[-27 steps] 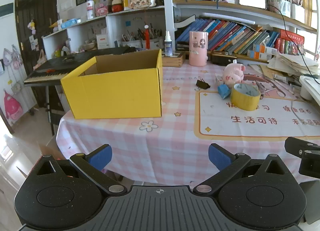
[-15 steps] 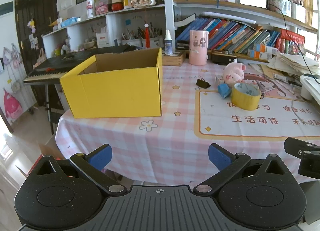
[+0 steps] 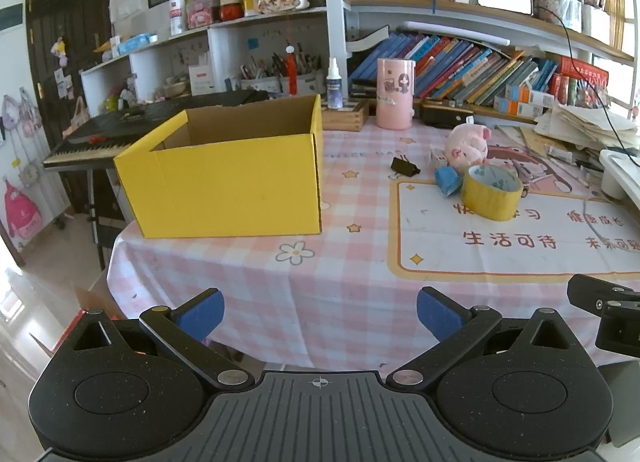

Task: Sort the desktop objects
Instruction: 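Move the left tool toward the yellow tape roll while the right tool approaches the toy car, then close the left tool around the yellow tape roll's rim, then grasp the grey toy car with the right tool while the left tool lifts the tape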

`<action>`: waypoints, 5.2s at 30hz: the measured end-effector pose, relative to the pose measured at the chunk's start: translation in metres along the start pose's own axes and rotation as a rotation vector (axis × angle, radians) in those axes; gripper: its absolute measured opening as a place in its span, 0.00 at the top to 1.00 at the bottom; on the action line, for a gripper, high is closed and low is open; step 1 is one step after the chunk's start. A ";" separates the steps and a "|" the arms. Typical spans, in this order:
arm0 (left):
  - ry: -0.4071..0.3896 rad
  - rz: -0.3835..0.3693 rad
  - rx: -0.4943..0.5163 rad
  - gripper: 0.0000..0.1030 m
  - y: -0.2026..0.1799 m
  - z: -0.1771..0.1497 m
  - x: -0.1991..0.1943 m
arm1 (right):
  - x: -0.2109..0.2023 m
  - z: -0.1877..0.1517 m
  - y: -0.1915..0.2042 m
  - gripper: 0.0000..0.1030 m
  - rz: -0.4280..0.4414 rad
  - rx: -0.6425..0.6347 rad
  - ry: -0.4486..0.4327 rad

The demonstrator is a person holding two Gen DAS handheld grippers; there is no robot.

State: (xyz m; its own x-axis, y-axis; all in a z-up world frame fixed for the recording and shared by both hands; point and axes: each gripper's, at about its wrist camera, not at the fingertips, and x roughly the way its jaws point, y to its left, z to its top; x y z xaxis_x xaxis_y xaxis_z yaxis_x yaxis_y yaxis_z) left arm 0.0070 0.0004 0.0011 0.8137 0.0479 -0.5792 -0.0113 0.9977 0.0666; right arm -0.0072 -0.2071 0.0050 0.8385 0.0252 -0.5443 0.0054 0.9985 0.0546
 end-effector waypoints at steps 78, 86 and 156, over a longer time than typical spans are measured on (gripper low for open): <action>0.051 -0.104 0.034 0.00 -0.073 0.068 0.088 | 0.090 0.068 -0.061 0.02 0.040 0.012 0.046; 0.055 -0.080 0.019 0.00 -0.092 0.082 0.097 | 0.106 0.083 -0.077 0.03 0.073 -0.014 0.049; 0.135 0.030 -0.128 0.19 -0.132 0.108 0.145 | 0.252 0.131 -0.131 0.20 0.257 -0.027 0.175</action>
State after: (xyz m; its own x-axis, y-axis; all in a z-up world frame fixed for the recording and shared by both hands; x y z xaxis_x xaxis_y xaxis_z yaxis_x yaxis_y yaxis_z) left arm 0.1899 -0.1292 -0.0038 0.7268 0.0747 -0.6828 -0.1149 0.9933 -0.0137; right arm 0.2747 -0.3376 -0.0295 0.7041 0.2826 -0.6515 -0.2112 0.9592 0.1877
